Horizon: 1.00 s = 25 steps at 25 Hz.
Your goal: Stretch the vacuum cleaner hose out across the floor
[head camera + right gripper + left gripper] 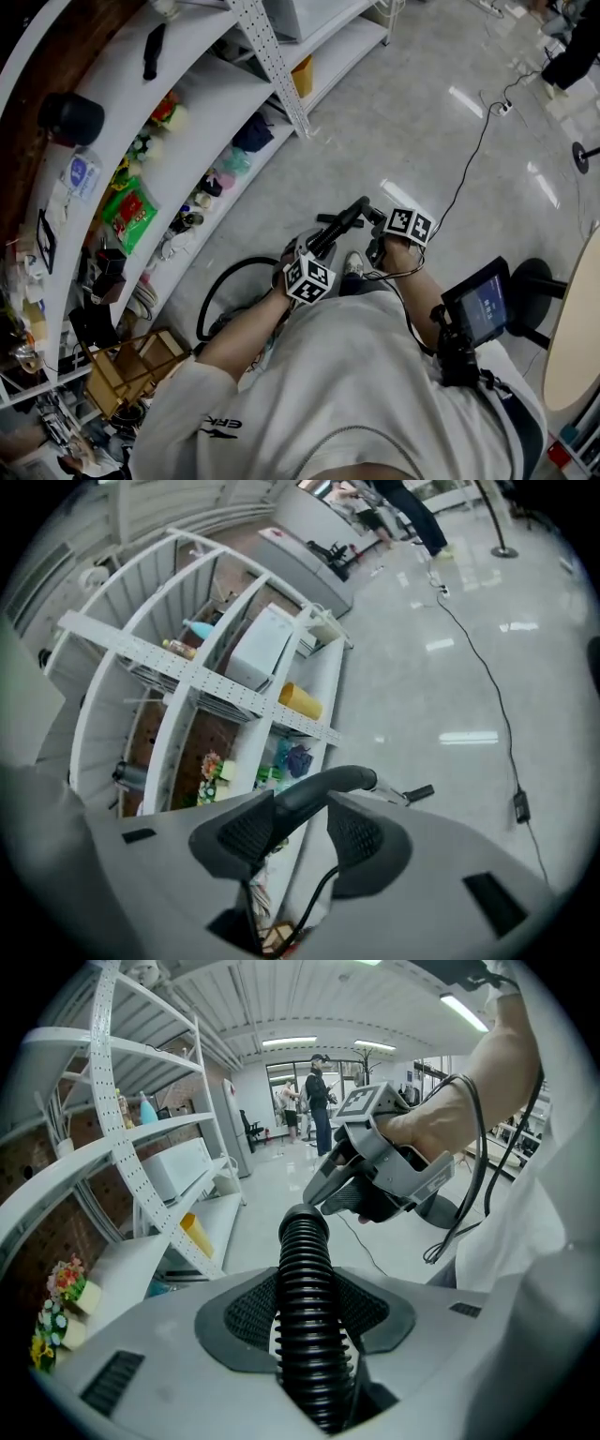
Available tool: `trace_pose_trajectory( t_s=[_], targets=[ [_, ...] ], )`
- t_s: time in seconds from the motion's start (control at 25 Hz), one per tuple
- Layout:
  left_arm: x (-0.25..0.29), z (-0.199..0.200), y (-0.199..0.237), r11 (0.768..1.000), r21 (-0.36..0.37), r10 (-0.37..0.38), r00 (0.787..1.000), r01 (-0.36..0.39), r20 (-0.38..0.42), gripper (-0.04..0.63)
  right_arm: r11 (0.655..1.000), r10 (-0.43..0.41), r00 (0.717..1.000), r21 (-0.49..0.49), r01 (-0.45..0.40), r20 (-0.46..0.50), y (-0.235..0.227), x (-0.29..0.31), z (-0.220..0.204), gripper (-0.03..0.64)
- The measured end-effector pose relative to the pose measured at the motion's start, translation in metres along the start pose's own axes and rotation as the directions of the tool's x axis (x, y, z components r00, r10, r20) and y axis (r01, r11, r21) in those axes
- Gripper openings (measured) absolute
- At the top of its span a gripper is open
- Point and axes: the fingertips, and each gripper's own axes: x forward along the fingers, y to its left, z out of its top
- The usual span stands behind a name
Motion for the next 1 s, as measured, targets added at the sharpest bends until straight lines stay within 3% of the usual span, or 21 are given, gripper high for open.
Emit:
trace_pose_trajectory(
  t_s=[0.48, 0.8, 1.0],
  targets=[
    [0.001, 0.001, 0.008, 1.0, -0.003, -0.006, 1.0, 0.006, 0.0, 0.173, 0.965, 0.099, 0.995, 0.243, -0.099, 0.011, 0.016, 0.015, -0.001, 0.164],
    [0.005, 0.006, 0.019, 1.0, -0.012, 0.003, 1.0, -0.003, -0.004, 0.173, 0.942, 0.122, 0.992, 0.319, -0.108, -0.024, 0.02, 0.027, 0.005, 0.175],
    [0.01, 0.016, 0.017, 1.0, 0.005, -0.004, 1.0, 0.004, -0.003, 0.173, 0.878, 0.179, 0.983, 0.459, -0.137, -0.049, 0.02, 0.036, 0.0, 0.247]
  ],
)
